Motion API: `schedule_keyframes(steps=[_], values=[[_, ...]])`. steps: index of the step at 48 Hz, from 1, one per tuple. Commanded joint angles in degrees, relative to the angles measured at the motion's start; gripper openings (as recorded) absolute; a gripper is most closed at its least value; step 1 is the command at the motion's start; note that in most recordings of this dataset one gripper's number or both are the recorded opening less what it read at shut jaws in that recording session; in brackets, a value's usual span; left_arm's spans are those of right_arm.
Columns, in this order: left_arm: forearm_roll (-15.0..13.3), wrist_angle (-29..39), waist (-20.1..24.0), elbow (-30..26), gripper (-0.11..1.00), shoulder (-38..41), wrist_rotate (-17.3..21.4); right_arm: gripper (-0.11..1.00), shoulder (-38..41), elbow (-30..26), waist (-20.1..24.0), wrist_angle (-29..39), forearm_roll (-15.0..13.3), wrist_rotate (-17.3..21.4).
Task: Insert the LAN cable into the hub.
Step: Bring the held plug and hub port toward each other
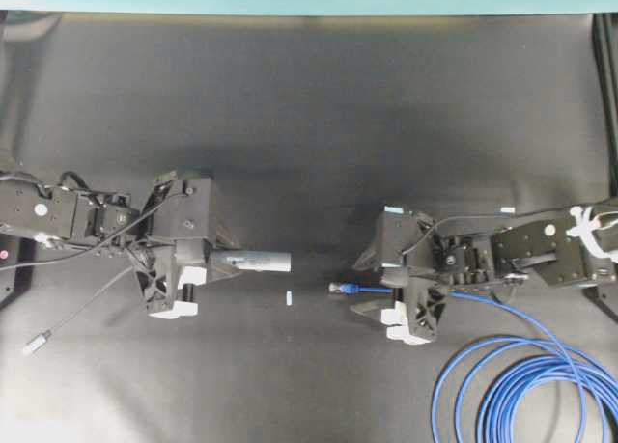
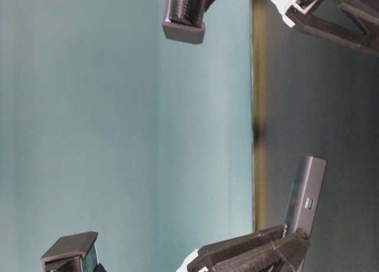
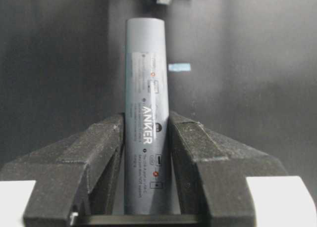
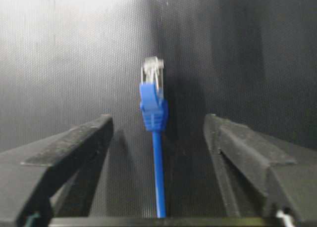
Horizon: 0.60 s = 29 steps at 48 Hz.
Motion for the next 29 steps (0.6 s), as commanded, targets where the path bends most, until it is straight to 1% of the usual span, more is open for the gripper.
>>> schedule_keyframes(steps=[1,3,4,6,7,10,12,19,29], values=[[0.2,-1.0,-0.1,-0.4,0.28,-0.9,0.0,0.66,1.7,-0.7,0.4,-0.1,0.2,-0.2],[0.2,-1.1,-0.1,-0.4,0.28,-1.0,0.0,0.6,1.8,-0.8,0.5,0.0,0.1,-0.2],[0.2,-1.1,-0.1,-0.4,0.28,-1.0,0.0,0.55,1.8,-0.8,0.6,0.2,0.2,-0.2],[0.2,-1.1,-0.1,-0.4,0.28,-1.0,0.0,0.45,1.8,-0.6,0.8,0.4,0.1,-0.1],[0.2,-1.1,-0.1,-0.4,0.28,-1.0,0.0,0.37,1.8,-0.6,0.8,0.4,0.2,0.1],[0.2,-1.1,-0.1,-0.4,0.28,-0.9,0.0,0.2,1.5,-0.4,0.8,0.6,0.2,0.4],[0.2,-1.1,-0.1,-0.4,0.28,-1.0,0.0,0.12,1.1,-0.4,0.8,0.9,0.3,0.4],[0.2,-1.1,-0.1,-0.9,0.28,-0.9,0.2,0.13,-1.4,-0.5,0.3,2.5,0.3,0.6],[0.1,-1.1,0.1,-2.7,0.28,-0.5,0.8,0.13,-8.1,-2.6,-1.5,6.2,-0.1,0.1]])
